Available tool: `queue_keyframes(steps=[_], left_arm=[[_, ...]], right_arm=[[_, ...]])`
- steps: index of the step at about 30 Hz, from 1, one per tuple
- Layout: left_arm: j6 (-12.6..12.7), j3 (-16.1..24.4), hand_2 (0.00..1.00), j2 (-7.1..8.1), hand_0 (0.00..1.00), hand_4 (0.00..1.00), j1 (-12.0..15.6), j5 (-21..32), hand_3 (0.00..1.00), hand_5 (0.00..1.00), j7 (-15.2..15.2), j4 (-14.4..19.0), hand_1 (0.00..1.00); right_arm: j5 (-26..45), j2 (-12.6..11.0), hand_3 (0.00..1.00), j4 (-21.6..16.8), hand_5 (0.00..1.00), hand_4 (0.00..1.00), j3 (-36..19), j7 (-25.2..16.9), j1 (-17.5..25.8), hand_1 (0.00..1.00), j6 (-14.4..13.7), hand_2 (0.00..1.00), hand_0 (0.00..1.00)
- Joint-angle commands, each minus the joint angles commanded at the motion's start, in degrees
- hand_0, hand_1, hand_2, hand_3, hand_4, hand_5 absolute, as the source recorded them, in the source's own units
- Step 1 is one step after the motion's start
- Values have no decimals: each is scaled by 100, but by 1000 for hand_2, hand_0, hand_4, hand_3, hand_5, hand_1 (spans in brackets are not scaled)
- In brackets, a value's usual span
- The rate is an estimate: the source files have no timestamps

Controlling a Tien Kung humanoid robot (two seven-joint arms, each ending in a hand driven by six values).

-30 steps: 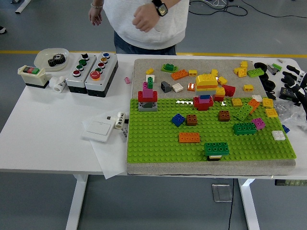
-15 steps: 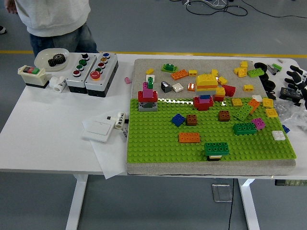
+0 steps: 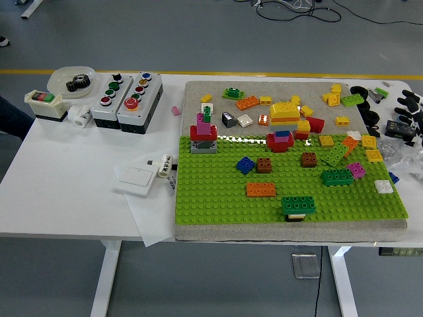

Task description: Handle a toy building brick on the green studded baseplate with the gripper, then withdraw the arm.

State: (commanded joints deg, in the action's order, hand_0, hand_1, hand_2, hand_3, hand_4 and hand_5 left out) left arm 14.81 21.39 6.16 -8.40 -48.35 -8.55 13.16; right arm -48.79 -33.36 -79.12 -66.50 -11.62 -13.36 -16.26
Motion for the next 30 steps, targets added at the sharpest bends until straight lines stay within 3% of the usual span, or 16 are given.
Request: queue_keyframes(steps=[26,27,30], left_arm=[[45,-52,759,-3,738,661,-107,24,610,630,10,8,742],[48,-57,759,-5,737,661,-105,33,610,630,12,8,742],[48,-66,759,-5,737,661,-94,42,610,630,14,10,742]], right_arm=[[-7,6,865,117,847,998,-120,242,7,817,-143,840,879],[-13,11,851,125,783,998,-99,271,10,796,-123,824,839],[-56,43,851,155,783,998,-40,330,19,796,-93,824,839]])
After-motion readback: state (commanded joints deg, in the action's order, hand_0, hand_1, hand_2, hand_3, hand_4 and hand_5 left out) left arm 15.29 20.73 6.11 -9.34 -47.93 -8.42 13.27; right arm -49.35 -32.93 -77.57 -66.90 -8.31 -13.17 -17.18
